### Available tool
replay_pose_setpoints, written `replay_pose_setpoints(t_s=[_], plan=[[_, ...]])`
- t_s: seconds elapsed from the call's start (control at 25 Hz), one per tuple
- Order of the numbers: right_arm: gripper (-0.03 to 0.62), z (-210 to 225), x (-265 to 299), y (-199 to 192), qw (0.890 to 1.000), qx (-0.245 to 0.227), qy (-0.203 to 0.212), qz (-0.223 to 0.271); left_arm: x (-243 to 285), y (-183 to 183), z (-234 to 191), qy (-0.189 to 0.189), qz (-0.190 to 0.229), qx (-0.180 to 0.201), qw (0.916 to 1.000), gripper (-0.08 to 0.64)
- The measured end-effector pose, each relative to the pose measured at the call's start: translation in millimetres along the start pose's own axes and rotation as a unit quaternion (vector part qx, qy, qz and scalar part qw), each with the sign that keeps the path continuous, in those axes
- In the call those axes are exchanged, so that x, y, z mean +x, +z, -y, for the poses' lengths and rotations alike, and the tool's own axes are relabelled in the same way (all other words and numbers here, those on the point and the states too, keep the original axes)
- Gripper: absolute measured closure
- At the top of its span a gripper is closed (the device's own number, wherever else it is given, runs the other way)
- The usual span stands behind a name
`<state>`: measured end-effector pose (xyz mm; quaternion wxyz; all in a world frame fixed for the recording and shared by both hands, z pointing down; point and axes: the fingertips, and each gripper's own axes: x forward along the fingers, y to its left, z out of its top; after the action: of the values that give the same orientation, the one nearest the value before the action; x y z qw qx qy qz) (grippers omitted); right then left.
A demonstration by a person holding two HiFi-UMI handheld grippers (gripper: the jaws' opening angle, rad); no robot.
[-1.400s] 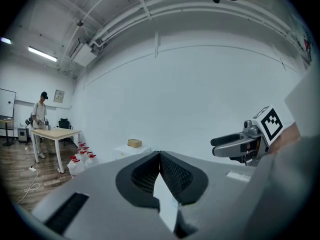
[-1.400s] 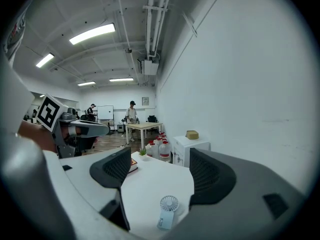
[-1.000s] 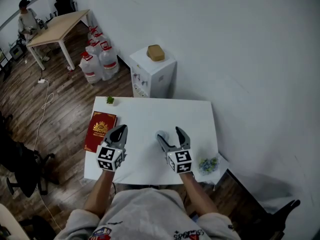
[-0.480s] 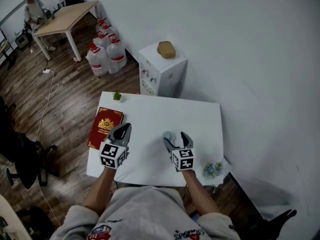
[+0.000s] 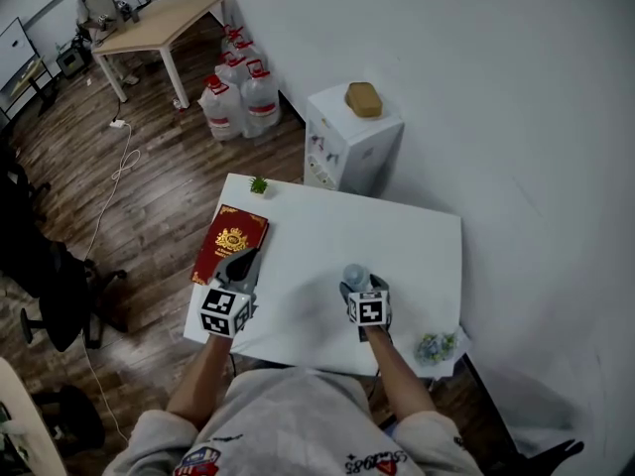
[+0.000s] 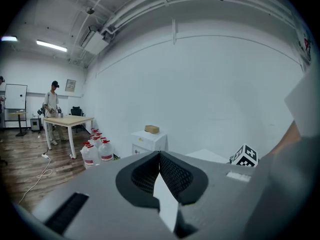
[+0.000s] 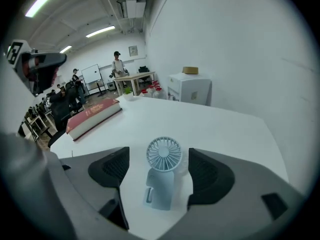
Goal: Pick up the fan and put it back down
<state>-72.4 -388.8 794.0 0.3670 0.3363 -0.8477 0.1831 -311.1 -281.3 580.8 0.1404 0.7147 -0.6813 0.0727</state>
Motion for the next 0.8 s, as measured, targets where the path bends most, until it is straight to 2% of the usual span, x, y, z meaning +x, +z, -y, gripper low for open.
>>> replay_pose_setpoints(t_s=[0.16,0.32,0.48,0.68,0.72,0.8], plan=[[0.221,-5,19,-4,1.000,0.009,0.013,-0.022,-9,-7,-14,0.016,-0.004,-0.004,0.9999,0.555],[0.225,0,38,-18,0.999,0.020,0.008,-0.046,-16,-12,-25,0.030,-0.006,-0.009,0.9995,0.555],[0.257,0,50,-30,0.998,0.026,0.006,-0.065,-20,-19,-34,0.039,-0.011,-0.013,0.9991,0.555],[0.308,3,54,-27,0.998,0.010,-0.003,-0.061,-27,-21,-39,0.044,-0.008,-0.014,0.9989,0.556],[0.330,0,51,-34,0.996,0.018,0.000,-0.084,-28,-20,-39,0.044,-0.007,-0.015,0.9989,0.556],[0.371,-4,38,-62,0.985,0.045,-0.004,-0.167,-29,-19,-39,0.043,-0.007,-0.015,0.9989,0.555]])
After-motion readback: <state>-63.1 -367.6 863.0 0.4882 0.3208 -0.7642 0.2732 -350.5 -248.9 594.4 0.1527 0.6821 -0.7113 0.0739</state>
